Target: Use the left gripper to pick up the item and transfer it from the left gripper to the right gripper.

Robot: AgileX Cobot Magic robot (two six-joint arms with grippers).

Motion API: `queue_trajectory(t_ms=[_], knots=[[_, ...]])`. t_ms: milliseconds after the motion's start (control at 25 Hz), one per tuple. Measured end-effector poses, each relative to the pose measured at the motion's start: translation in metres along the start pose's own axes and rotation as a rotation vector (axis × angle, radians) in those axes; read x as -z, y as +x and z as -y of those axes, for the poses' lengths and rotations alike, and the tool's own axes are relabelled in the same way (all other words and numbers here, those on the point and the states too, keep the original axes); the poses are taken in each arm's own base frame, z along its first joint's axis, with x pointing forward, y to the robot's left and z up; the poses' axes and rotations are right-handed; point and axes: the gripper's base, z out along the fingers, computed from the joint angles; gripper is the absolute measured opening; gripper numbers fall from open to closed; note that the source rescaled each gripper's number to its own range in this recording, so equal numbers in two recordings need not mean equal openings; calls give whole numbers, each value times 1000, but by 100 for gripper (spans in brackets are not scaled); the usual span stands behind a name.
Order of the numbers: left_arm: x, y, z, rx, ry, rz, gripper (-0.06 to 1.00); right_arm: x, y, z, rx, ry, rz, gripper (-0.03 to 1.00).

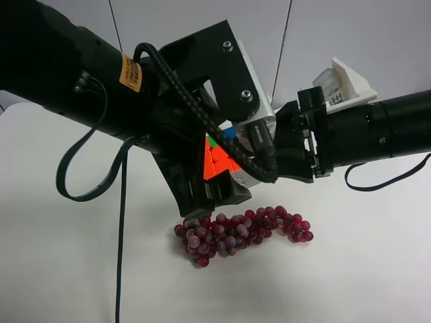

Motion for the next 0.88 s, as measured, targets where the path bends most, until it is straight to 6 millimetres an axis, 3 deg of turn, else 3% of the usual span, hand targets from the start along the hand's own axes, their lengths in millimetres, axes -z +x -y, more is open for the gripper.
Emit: queue_trajectory(t_ms=[400,640,880], knots=[[78,2,12,5,63,-32,98,0,0,0,0,5,3,0],[130,21,23,140,97,-143,99,0,0,1,0,8,5,0],[182,48,25,254,-39,-226,99,0,0,1,0,8,5,0]])
